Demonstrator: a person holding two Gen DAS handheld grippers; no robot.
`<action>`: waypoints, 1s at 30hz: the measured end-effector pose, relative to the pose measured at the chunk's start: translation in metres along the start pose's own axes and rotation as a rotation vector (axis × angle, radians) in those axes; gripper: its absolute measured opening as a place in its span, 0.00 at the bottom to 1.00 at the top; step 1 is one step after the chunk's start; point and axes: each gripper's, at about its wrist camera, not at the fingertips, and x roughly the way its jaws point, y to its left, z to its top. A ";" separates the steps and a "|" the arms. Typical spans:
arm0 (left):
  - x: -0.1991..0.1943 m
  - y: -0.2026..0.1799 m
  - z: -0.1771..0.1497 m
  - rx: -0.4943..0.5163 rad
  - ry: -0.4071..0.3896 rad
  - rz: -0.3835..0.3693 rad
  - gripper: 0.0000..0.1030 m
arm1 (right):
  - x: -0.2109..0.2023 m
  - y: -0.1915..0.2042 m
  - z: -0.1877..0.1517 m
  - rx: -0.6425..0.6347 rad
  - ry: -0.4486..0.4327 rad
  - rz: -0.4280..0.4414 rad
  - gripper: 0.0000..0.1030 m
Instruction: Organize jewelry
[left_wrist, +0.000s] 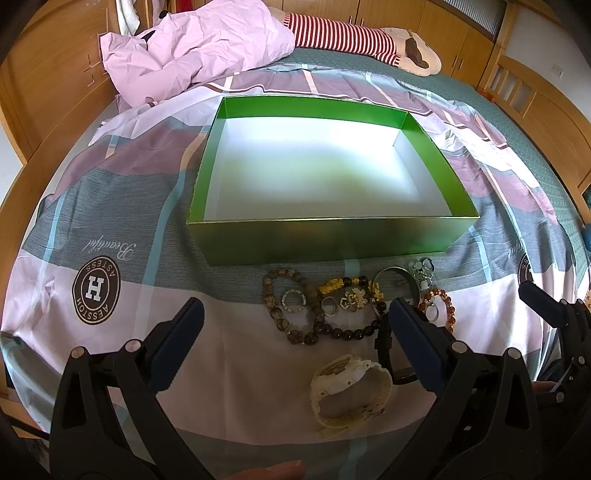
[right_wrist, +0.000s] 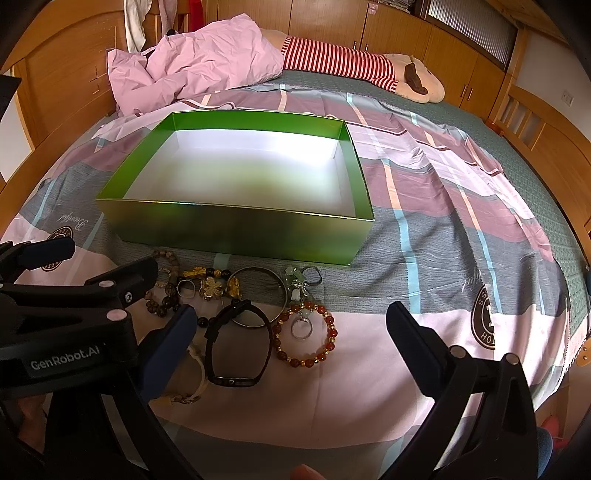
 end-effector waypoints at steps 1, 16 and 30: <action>0.000 0.000 0.000 0.000 0.000 0.000 0.96 | 0.000 0.000 0.000 0.000 0.000 -0.001 0.98; 0.002 0.006 0.001 0.007 0.035 -0.021 0.96 | 0.004 -0.004 -0.003 -0.007 0.029 -0.011 0.98; 0.009 0.040 -0.012 0.013 0.200 -0.134 0.72 | 0.023 0.000 -0.021 -0.066 0.162 0.073 0.69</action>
